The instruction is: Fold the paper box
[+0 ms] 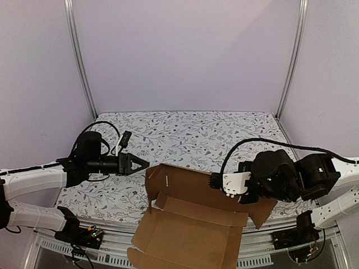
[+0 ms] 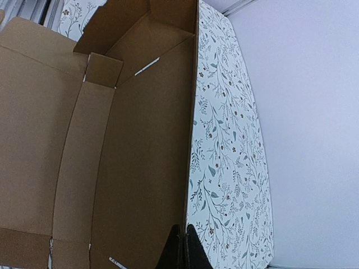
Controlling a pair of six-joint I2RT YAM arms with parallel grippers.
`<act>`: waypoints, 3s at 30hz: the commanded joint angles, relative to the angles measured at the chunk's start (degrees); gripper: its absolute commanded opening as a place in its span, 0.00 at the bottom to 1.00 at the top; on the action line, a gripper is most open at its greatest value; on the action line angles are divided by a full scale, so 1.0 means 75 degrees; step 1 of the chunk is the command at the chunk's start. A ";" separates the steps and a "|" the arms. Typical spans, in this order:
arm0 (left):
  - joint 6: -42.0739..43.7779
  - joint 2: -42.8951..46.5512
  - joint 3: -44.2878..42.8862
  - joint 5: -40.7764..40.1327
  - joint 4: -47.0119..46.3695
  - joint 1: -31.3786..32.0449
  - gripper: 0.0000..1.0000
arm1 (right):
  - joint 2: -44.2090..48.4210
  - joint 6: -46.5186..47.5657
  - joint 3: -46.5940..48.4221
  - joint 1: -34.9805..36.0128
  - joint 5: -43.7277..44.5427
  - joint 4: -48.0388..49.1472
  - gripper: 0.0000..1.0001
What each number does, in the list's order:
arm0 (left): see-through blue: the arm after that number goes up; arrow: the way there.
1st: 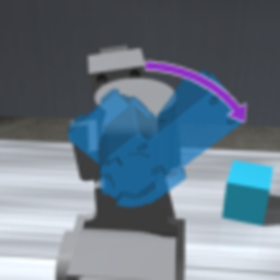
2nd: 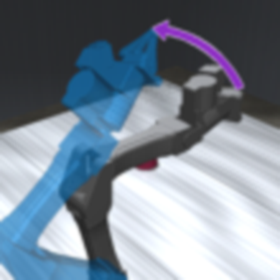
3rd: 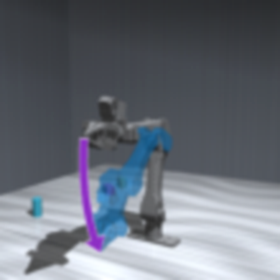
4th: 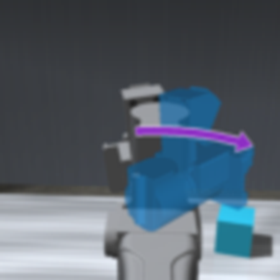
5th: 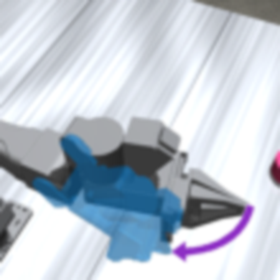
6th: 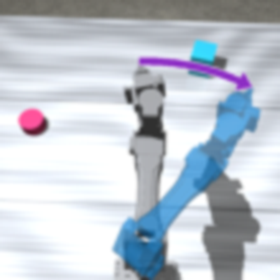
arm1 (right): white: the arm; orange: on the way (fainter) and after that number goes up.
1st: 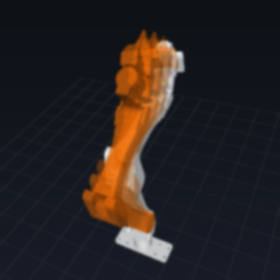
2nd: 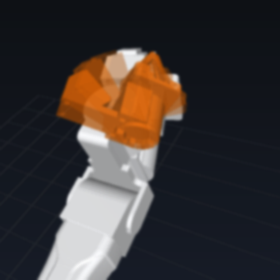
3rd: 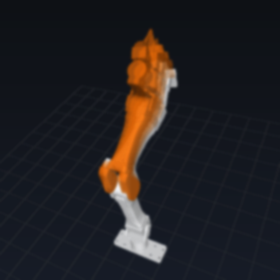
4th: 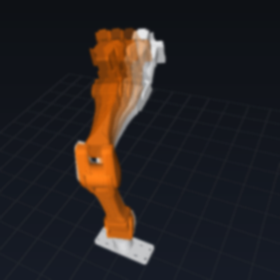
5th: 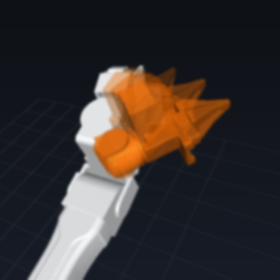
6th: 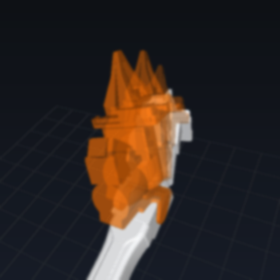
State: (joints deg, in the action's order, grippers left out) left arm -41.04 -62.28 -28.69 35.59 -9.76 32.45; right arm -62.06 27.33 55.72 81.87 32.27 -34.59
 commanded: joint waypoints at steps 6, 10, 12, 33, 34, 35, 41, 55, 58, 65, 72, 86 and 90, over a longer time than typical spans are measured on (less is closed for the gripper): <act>-0.0189 -0.0040 0.0335 0.0293 -0.0406 -0.0095 0.41 | -0.0335 -0.0162 -0.0234 0.0105 0.0035 -0.0111 0.00; -0.0178 -0.0173 0.0492 0.0248 -0.0430 -0.0074 0.39 | -0.0676 -0.0158 -0.0233 0.0157 0.0254 -0.0067 0.00; -0.0196 -0.0212 0.0588 0.0241 -0.0514 -0.0053 0.37 | -0.0780 -0.0122 -0.0238 0.0203 0.0379 -0.0054 0.00; -0.0532 0.0058 0.1228 0.0132 -0.0932 0.0412 0.33 | -0.1515 0.0193 -0.0512 0.0507 0.1782 0.0416 0.00; -0.0535 0.0090 0.1278 0.0138 -0.0977 0.0425 0.33 | -0.1529 0.0215 -0.0526 0.0529 0.1803 0.0419 0.00; -0.0538 0.0130 0.1333 0.0143 -0.1012 0.0440 0.33 | -0.1553 0.0233 -0.0527 0.0554 0.1838 0.0420 0.00; -0.0411 0.0432 0.1497 0.0184 -0.1000 0.0530 0.36 | -0.1686 0.0507 -0.0442 0.0891 0.2431 0.0607 0.00; -0.0304 0.0990 0.1801 0.0016 -0.0955 0.0549 0.37 | -0.2635 0.1723 -0.0396 0.1789 0.4682 0.1954 0.00; -0.0306 0.1256 0.1892 -0.0067 -0.0910 0.0560 0.37 | -0.2921 0.2129 -0.0398 0.1794 0.5152 0.2442 0.00; -0.0107 0.1725 0.2052 -0.0371 -0.0580 0.0595 0.37 | -0.3456 0.2990 -0.0472 0.1796 0.5540 0.3589 0.00; 0.0090 0.1867 0.2078 -0.1037 -0.0237 0.0664 0.40 | -0.3640 0.3657 -0.0610 0.1590 0.5428 0.4460 0.00; 0.0710 0.1368 0.1429 -0.2272 0.0483 0.0689 0.39 | -0.4151 0.5660 -0.1141 0.0546 0.4611 0.7372 0.00; 0.0889 0.1174 0.1165 -0.2667 0.0619 0.0689 0.39 | -0.4388 0.6287 -0.1253 0.0210 0.4290 0.8235 0.00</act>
State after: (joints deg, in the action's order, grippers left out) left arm -37.06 -52.10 -17.19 19.97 -7.53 36.86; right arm -92.73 67.05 47.90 85.67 67.77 18.61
